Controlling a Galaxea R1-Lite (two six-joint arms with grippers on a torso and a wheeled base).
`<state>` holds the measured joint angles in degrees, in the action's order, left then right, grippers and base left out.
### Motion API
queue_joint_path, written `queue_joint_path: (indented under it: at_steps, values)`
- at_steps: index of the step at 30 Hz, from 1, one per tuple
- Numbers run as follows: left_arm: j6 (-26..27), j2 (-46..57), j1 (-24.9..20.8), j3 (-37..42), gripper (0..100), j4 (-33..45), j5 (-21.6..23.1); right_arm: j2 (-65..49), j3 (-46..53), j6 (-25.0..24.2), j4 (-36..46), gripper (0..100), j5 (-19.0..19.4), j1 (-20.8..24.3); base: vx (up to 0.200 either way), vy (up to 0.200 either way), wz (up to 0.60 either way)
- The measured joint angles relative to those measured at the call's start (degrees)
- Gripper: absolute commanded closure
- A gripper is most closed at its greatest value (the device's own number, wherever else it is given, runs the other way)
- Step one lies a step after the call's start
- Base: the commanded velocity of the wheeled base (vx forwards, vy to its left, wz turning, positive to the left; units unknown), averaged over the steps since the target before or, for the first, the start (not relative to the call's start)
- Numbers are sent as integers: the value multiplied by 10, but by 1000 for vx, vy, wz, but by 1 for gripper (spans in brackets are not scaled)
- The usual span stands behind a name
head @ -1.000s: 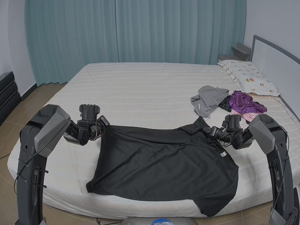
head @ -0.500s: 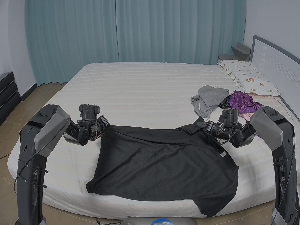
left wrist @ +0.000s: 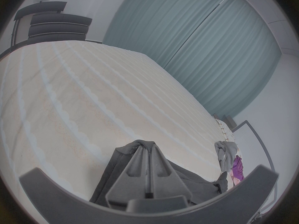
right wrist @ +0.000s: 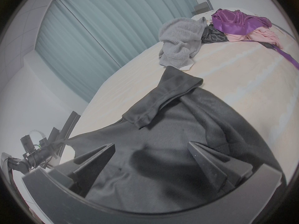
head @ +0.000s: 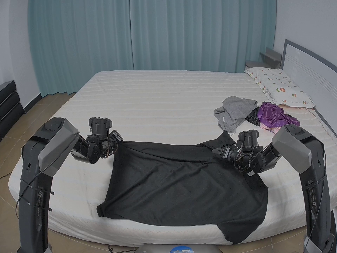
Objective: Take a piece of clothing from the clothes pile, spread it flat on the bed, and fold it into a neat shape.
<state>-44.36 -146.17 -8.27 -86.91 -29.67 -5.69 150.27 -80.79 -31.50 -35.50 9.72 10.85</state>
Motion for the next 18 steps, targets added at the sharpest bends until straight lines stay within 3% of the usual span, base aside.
queue_joint_path:
  at_steps: [6,18]
  values:
    - [-1,0,0,0,100,0,0,21,-45,6,2,0,-22,-47,0,0,0]
    - [-1,2,2,2,100,0,0,33,-80,24,-17,0,-22,-109,0,0,0]
